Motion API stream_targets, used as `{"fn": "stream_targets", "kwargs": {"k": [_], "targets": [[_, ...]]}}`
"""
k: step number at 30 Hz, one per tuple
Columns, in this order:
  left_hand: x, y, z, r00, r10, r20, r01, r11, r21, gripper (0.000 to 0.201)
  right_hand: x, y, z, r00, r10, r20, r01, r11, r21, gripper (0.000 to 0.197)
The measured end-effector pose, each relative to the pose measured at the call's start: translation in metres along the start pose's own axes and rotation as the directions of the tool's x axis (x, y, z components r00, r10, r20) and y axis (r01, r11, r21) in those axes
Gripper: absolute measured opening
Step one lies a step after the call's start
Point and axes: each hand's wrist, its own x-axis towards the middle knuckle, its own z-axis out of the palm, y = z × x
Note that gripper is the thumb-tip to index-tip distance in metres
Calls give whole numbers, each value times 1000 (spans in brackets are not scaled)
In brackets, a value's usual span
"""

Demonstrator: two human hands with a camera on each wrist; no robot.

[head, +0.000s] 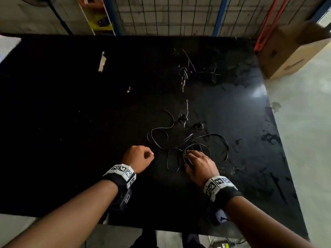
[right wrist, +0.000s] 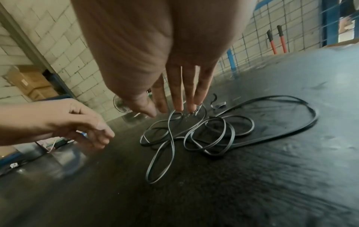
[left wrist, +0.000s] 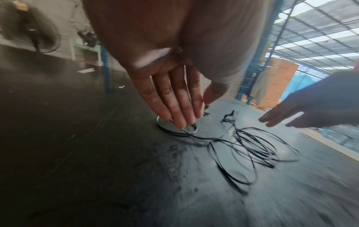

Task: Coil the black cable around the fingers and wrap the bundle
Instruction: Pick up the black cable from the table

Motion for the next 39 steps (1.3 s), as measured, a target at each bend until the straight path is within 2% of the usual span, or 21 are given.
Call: {"fn": "stream_targets", "kwargs": {"k": [4,7,10,14,16,20,22,24,26,28,29,31,32,33,34,36,37,39], "targets": [[40,-3,6,980,-184,-78,175,978,-117,9,31,-9,21,984,7,179,1,999,-48,65],[70,-5,19,957,-270,-102,253,956,-150,26,42,-6,41,966,33,256,-18,998,-61,68],[92,-9,33,935,-350,-50,340,928,-152,39,44,-2,51,952,60,299,-42,997,-65,68],[106,-10,46,920,-392,-32,378,904,-198,22,42,2,55,958,33,286,-12,997,-74,65],[108,-11,50,926,-377,-24,357,894,-271,14,42,4,54,961,23,277,-8,998,-55,63],[91,-6,48,953,-288,-93,224,877,-425,15,35,6,47,980,15,201,-15,1000,-3,52],[75,1,40,965,-213,-151,121,877,-465,14,31,5,41,1000,-1,5,1,999,36,36],[56,6,32,971,-138,-193,33,883,-469,15,29,2,33,978,1,-208,24,993,117,18],[36,11,25,973,-73,-219,-35,893,-448,15,29,-10,19,964,56,-260,6,973,233,16],[16,16,22,969,-2,-246,-107,896,-430,16,34,-27,1,975,143,-168,-58,900,432,30],[6,19,22,966,31,-255,-140,896,-421,17,38,-36,-8,980,182,-78,-105,811,575,38],[-11,23,25,962,74,-263,-180,897,-404,20,45,-54,-22,973,199,119,-210,540,815,52],[-18,23,28,963,90,-255,-189,898,-398,20,47,-62,-26,966,185,182,-246,429,869,55],[-25,23,29,966,110,-236,-200,894,-401,21,50,-67,-27,963,174,207,-259,371,892,51],[-31,23,29,968,134,-211,-212,889,-407,20,51,-71,-26,964,171,204,-254,368,894,43],[-40,22,26,979,158,-133,-200,885,-421,21,52,-73,-18,974,171,151,-213,452,866,38],[-42,19,25,986,131,-99,-162,882,-443,24,50,-71,-13,976,176,131,-202,492,847,38],[-35,7,29,995,-16,-99,-38,850,-525,25,42,-62,-4,975,178,132,-210,551,808,33]]}}
